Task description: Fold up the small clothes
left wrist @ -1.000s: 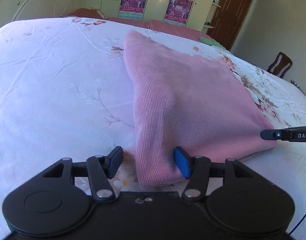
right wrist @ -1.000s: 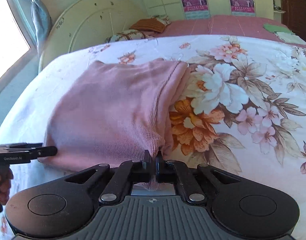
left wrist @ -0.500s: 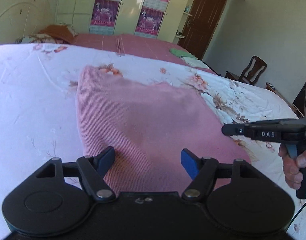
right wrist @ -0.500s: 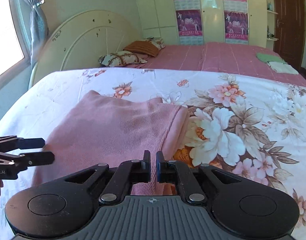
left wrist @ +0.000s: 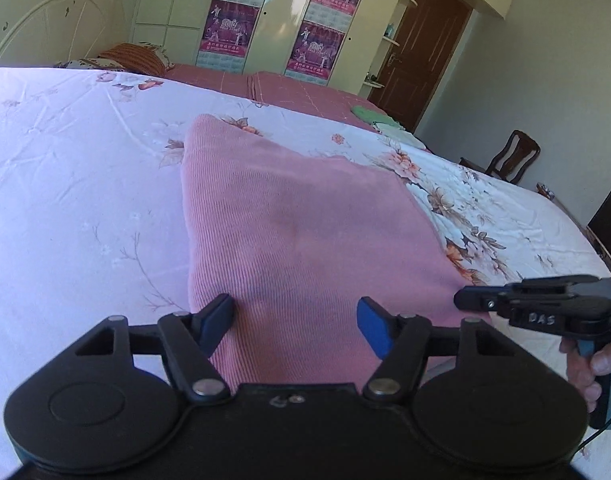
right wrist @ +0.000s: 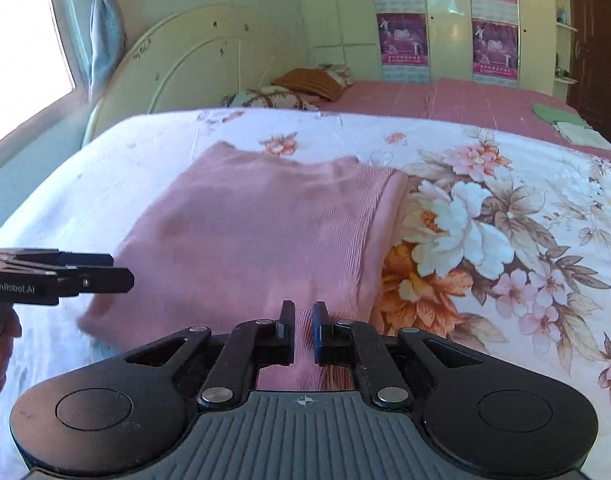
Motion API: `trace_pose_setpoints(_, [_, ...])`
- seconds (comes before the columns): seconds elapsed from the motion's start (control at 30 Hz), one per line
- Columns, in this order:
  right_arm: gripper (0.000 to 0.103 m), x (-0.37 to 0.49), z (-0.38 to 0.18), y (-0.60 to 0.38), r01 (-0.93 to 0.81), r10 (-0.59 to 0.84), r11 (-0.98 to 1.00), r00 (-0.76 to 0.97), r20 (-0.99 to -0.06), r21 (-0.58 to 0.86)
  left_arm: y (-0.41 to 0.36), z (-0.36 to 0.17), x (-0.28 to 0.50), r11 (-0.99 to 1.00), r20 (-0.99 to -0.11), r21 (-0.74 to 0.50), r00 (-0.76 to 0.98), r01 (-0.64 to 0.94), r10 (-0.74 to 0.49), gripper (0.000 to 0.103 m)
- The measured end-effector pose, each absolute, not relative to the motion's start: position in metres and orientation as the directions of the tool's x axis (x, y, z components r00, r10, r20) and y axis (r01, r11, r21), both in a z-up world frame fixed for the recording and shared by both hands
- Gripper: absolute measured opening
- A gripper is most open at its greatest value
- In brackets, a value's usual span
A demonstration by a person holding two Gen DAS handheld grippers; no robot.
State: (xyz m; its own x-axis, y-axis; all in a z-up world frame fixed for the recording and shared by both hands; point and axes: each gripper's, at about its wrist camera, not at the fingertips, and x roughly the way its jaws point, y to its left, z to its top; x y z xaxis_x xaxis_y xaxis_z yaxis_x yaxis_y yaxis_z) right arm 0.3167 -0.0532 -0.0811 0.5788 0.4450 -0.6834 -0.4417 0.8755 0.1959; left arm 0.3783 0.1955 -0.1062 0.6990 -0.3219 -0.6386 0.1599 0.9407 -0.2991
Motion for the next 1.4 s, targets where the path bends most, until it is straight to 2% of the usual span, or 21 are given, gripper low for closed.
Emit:
trace_pose_setpoints(0.07, [0.003,0.323,-0.097,-0.058,-0.383,0.387,0.906,0.577,-0.719,0.18,0.198,-0.107,0.377,0.935,-0.632,-0.326,0.705,0.137,-0.323,0.066])
trace_pose_setpoints(0.1, [0.0,0.325,-0.1,-0.065,-0.364,0.399,0.907,0.574,-0.715,0.213,0.198,-0.106,0.374,0.938,-0.634,-0.323,0.706,0.126,-0.314,0.066])
trace_pose_setpoints(0.17, [0.0,0.323,-0.096,-0.068,-0.356,0.399,0.908,0.572,-0.717,0.221,0.197,-0.101,0.364,0.948,-0.643,-0.299,0.712,0.106,-0.282,0.067])
trace_pose_setpoints(0.27, [0.001,0.306,-0.079,-0.08,-0.302,0.384,0.921,0.621,-0.683,0.244,0.194,-0.091,0.333,0.969,-0.653,-0.242,0.731,0.048,-0.199,0.077])
trace_pose_setpoints(0.3, [0.015,0.297,-0.073,-0.085,-0.281,0.37,0.928,0.635,-0.678,0.243,0.191,-0.088,0.321,0.971,-0.649,-0.236,0.737,0.04,-0.189,0.079])
trace_pose_setpoints(0.33, [0.048,0.288,-0.069,-0.091,-0.27,0.364,0.931,0.646,-0.671,0.245,0.188,-0.084,0.31,0.972,-0.646,-0.232,0.741,0.034,-0.18,0.084])
trace_pose_setpoints(0.4, [0.09,0.261,-0.055,-0.103,-0.254,0.351,0.936,0.692,-0.631,0.242,0.175,-0.072,0.283,0.982,-0.626,-0.188,0.767,0.026,-0.14,0.09])
trace_pose_setpoints(0.5, [0.103,0.221,-0.036,-0.114,-0.232,0.316,0.948,0.75,-0.581,0.217,0.153,-0.058,0.254,0.997,-0.625,-0.078,0.779,0.004,-0.052,0.093])
trace_pose_setpoints(0.67, [0.103,0.174,-0.017,-0.122,-0.225,0.297,0.955,0.727,-0.619,0.194,0.128,-0.036,0.215,0.997,-0.598,-0.081,0.799,0.017,-0.062,0.094])
trace_pose_setpoints(0.93, [0.103,0.072,0.019,-0.132,-0.277,0.297,0.953,0.779,-0.552,0.122,0.095,0.001,0.125,0.996,-0.515,-0.068,0.853,0.059,-0.086,0.093])
trace_pose_setpoints(0.97, [0.103,0.059,0.022,-0.132,-0.29,0.299,0.951,0.784,-0.544,0.105,0.091,0.004,0.115,0.998,-0.505,-0.048,0.861,0.052,-0.069,0.09])
trace_pose_setpoints(1.0, [0.103,0.047,0.025,-0.131,-0.3,0.302,0.949,0.787,-0.537,0.094,0.087,0.007,0.103,0.998,-0.504,-0.031,0.861,0.051,-0.059,0.074])
trace_pose_setpoints(1.03, [0.103,0.037,0.026,-0.132,-0.307,0.306,0.947,0.788,-0.534,0.089,0.086,0.008,0.097,0.999,-0.52,-0.028,0.853,0.045,-0.053,0.01])
trace_pose_setpoints(1.07, [0.103,0.027,0.029,-0.132,-0.311,0.31,0.946,0.789,-0.53,0.09,0.086,0.009,0.091,0.999,-0.533,-0.038,0.845,0.03,-0.046,0.015])
trace_pose_setpoints(1.1, [0.103,0.017,0.031,-0.133,-0.315,0.317,0.944,0.79,-0.525,0.095,0.086,0.011,0.082,0.999,-0.528,-0.043,0.848,0.033,-0.051,0.01])
trace_pose_setpoints(1.13, [0.103,0.01,0.033,-0.134,-0.319,0.323,0.942,0.79,-0.521,0.1,0.084,0.013,0.074,0.999,-0.519,-0.022,0.854,0.024,-0.032,0.029])
trace_pose_setpoints(1.17, [0.103,0.002,0.037,-0.134,-0.32,0.327,0.941,0.794,-0.512,0.105,0.08,0.016,0.067,1.0,-0.505,0.002,0.863,0.007,-0.005,0.094])
trace_pose_setpoints(1.2, [0.103,-0.004,0.04,-0.135,-0.321,0.332,0.941,0.799,-0.501,0.11,0.076,0.019,0.058,0.999,-0.474,0.034,0.879,-0.039,0.05,0.096])
trace_pose_setpoints(1.23, [0.103,-0.01,0.044,-0.136,-0.322,0.334,0.94,0.804,-0.493,0.113,0.074,0.02,0.052,0.995,-0.434,0.051,0.896,-0.08,0.094,0.103])
trace_pose_setpoints(1.4, [0.103,-0.032,0.06,-0.133,-0.326,0.33,0.941,0.82,-0.469,0.091,0.07,0.031,0.033,0.998,-0.43,0.007,0.901,-0.063,0.06,0.103])
